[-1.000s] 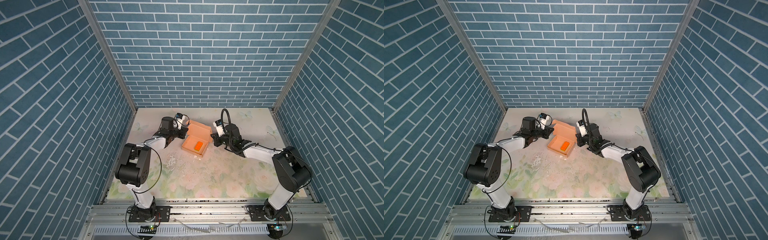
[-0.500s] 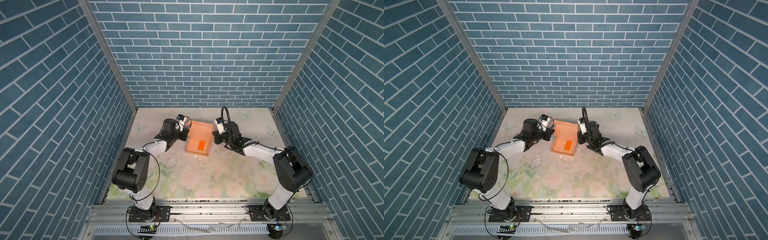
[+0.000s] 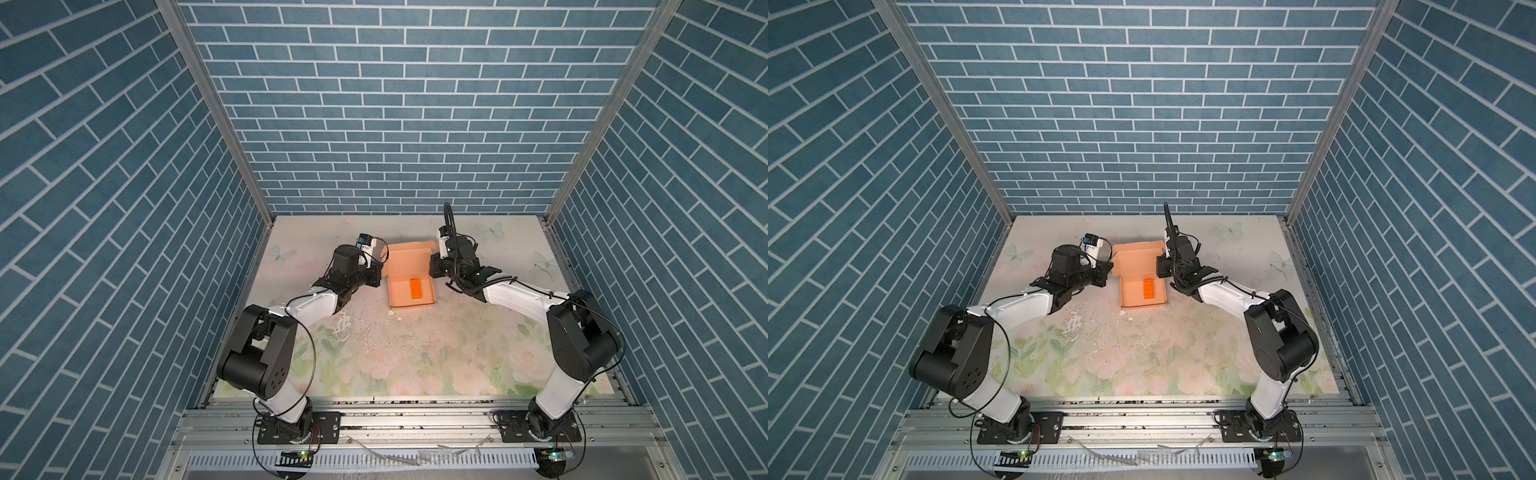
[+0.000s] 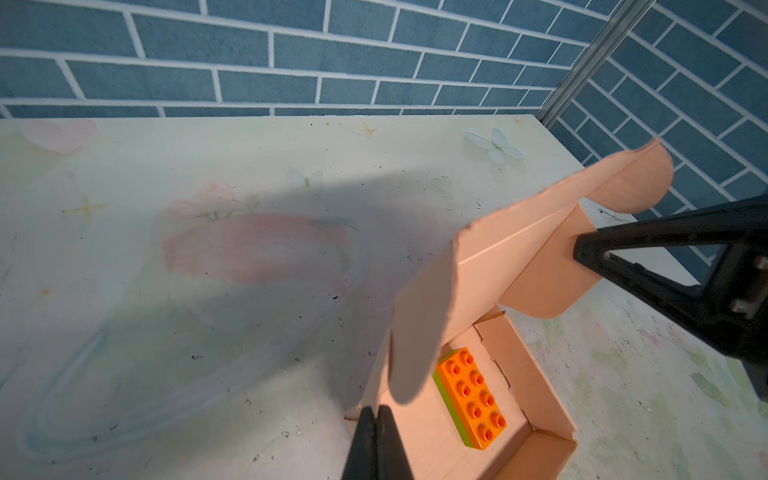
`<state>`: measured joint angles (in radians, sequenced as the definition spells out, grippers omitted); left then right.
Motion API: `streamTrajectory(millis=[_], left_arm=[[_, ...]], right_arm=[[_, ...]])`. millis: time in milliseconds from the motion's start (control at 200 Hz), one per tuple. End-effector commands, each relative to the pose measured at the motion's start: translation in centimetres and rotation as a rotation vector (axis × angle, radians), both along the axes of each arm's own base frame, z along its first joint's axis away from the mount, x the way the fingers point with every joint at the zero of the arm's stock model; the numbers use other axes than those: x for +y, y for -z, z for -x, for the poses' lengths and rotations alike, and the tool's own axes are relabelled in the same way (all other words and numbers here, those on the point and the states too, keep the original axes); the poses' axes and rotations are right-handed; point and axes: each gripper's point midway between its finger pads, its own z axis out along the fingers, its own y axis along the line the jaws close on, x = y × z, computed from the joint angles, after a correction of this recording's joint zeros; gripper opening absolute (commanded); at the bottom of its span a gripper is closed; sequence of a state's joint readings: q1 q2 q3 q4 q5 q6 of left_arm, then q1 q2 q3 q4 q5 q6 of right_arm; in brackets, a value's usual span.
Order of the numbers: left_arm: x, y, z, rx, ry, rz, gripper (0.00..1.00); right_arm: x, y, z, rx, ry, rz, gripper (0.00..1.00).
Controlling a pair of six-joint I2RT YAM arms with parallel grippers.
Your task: Fold the paper box
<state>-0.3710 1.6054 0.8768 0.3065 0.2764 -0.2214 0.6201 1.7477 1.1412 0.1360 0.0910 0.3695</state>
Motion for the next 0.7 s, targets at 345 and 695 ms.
streamTrajectory(millis=[345,695], left_arm=[[-0.2,-0.9,-1.8,-0.045,-0.241,0.031,0.00],[-2.6,-1.2,-1.3,-0.217,-0.238,0.043,0.00]], right_arm=[[-0.4,-0.2,-1.4,-0.035,0.228,0.005,0.00],[-0.5,-1.7,-0.4,-0.174,0.260,-0.054,0.00]])
